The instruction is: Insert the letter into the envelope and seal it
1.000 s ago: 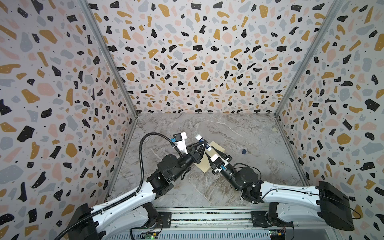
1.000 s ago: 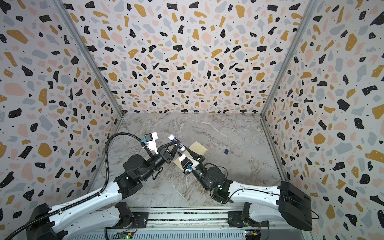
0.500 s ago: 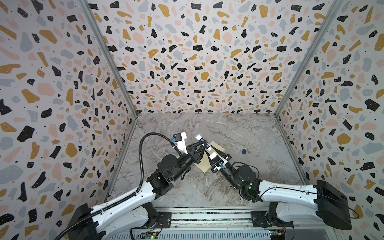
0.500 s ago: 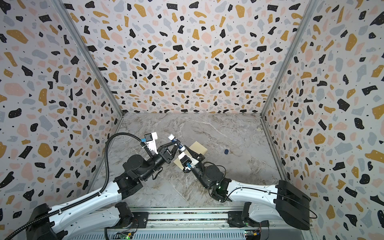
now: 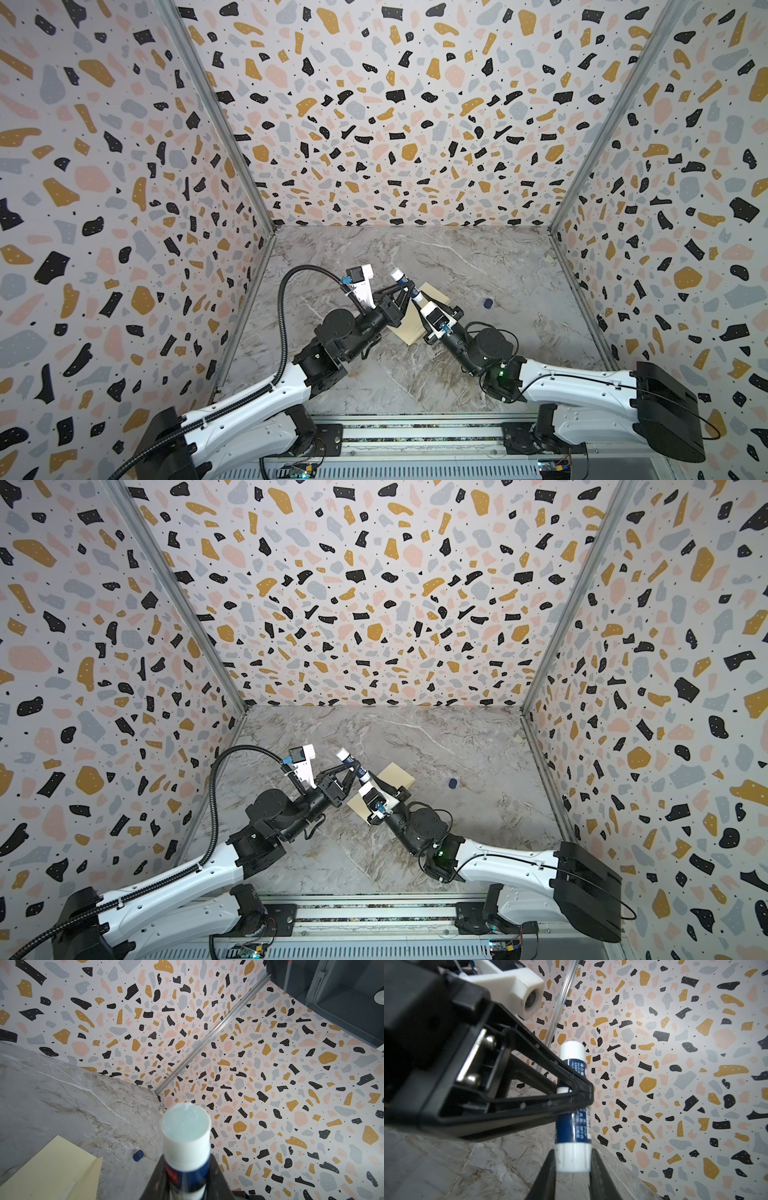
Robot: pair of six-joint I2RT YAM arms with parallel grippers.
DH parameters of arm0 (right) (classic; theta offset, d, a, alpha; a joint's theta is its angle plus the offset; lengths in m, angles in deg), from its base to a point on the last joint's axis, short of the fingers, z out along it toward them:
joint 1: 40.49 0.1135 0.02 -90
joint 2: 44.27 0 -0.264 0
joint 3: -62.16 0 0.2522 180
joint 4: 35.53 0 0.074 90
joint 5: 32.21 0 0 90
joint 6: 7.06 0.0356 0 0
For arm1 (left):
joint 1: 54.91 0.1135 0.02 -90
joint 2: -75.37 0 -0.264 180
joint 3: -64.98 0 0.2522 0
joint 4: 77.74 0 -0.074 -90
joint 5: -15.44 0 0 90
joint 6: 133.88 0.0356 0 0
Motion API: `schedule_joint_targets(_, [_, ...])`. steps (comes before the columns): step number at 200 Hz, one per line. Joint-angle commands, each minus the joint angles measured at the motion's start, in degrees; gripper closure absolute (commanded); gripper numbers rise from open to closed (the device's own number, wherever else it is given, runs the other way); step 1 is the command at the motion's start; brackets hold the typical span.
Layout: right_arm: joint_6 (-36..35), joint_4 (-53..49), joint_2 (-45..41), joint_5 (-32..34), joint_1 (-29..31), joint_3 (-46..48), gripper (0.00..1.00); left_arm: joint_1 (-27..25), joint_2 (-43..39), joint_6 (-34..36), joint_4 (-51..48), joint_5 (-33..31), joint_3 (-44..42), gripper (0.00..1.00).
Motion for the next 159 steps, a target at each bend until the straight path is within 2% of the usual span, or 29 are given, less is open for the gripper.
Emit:
schedule_joint_targets(1, [11.4,-6.7,-4.4,-13.8,-3.5,-2.9,0.87,-0.2,-0.4,4.0,2.1,2.1,1.5,1.00])
schedule_joint_targets(49, [32.8,-9.6,-8.1,-48.6,-16.9,-3.0,0.88,-0.2,-0.7,11.4,3.1,7.9,2.0,1.00])
schedule_joint_targets(84, [43.1,-8.3,-5.9,-64.2,-21.7,-4.1,0.87,-0.2,-1.4,13.8,4.1,10.1,1.7,1.00])
schedule_joint_targets(109, [49.1,-3.4,-4.5,-66.5,-23.6,-3.2,0.87,-0.1,-1.9,13.9,5.6,10.4,1.0,1.00])
schedule_joint_targets(134, [47.9,-4.9,-4.4,-65.3,-23.8,-3.8,0.85,-0.2,-1.9,13.0,5.7,9.0,0.7,1.00])
schedule_joint_targets(159, [44.1,-7.6,-5.8,-60.0,-23.3,-3.8,0.71,-0.1,-1.7,10.6,6.2,6.6,0.3,1.00])
